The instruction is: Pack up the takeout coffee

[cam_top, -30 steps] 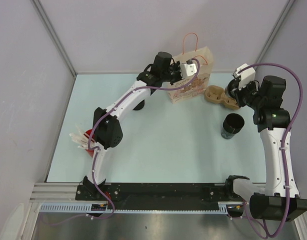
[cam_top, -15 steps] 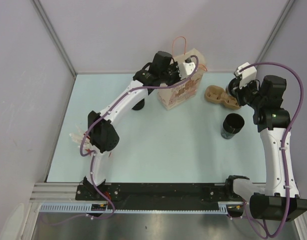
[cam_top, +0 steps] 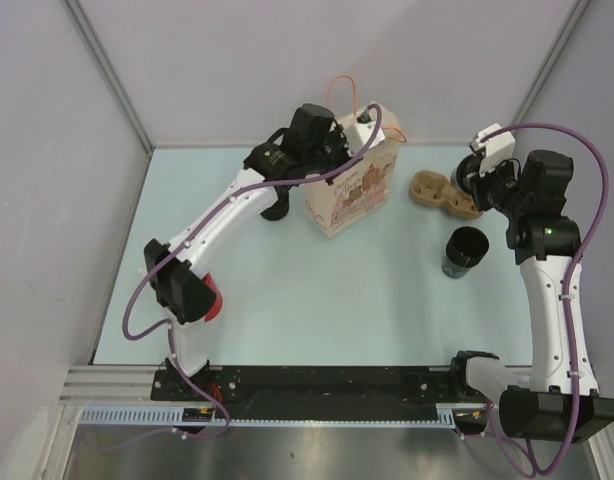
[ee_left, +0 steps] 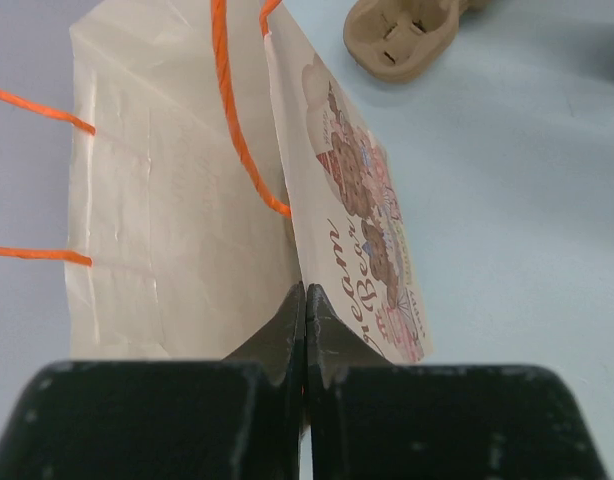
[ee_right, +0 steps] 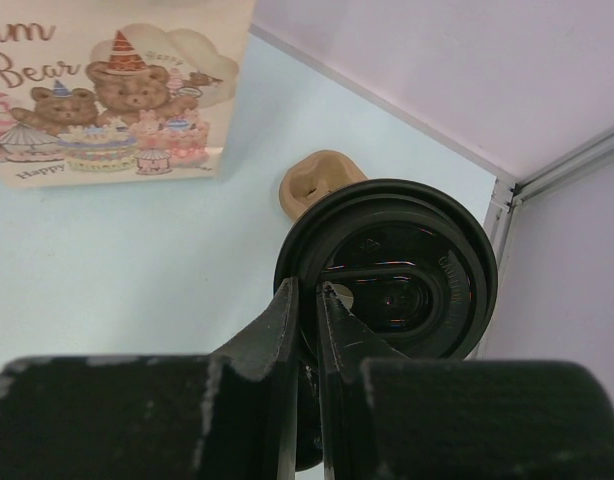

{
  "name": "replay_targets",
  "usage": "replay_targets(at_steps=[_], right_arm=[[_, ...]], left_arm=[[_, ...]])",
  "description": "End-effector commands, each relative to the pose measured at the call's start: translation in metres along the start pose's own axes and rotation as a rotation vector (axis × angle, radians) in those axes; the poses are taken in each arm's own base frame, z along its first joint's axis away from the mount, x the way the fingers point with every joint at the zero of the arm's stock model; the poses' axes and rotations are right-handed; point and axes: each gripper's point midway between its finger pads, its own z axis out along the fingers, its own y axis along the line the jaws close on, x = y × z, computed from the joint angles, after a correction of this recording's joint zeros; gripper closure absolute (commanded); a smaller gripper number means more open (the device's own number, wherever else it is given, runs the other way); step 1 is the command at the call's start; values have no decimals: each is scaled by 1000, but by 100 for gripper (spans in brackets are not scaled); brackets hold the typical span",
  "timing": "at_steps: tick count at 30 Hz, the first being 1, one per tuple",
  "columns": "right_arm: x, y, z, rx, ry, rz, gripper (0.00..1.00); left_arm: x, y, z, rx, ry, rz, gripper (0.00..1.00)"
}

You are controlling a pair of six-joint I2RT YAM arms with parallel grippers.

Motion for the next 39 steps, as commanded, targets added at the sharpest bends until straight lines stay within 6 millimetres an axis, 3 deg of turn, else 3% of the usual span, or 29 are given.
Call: replay_targets(at_steps=[1, 5, 8, 14, 19, 25, 31, 35, 39], right_arm=[[-17, -7, -5, 32, -65, -4, 100], [-16, -9, -7, 34, -67, 3, 100], [-16, -10, -8, 31, -69, 8, 100], [-18, -9, -11, 24, -82, 10, 100], [-19, -9, -13, 18, -89, 15, 100], [-21, -7, -13, -2, -102, 25, 100], [-40, -4, -16, -20, -160, 62, 100], [-51, 9, -6, -85, -144, 82, 100], [-64, 51, 11, -193, -109, 27, 100]], left_arm=[[-16, 1, -42, -64, -44, -52, 100], [-8, -11, -57, -74, -44, -59, 100], [7, -32, -64, -61, -19, -51, 100], [6, -59, -92, -30, -46, -90, 100], [2, -69, -111, -18, -56, -159, 100], [9, -81, -112, -15, -42, -195, 100], [23, -90, -110, -8, -11, -240, 100], [31, -93, -109, -20, 15, -261, 98], [30, -103, -108, 23, 8, -278, 88]])
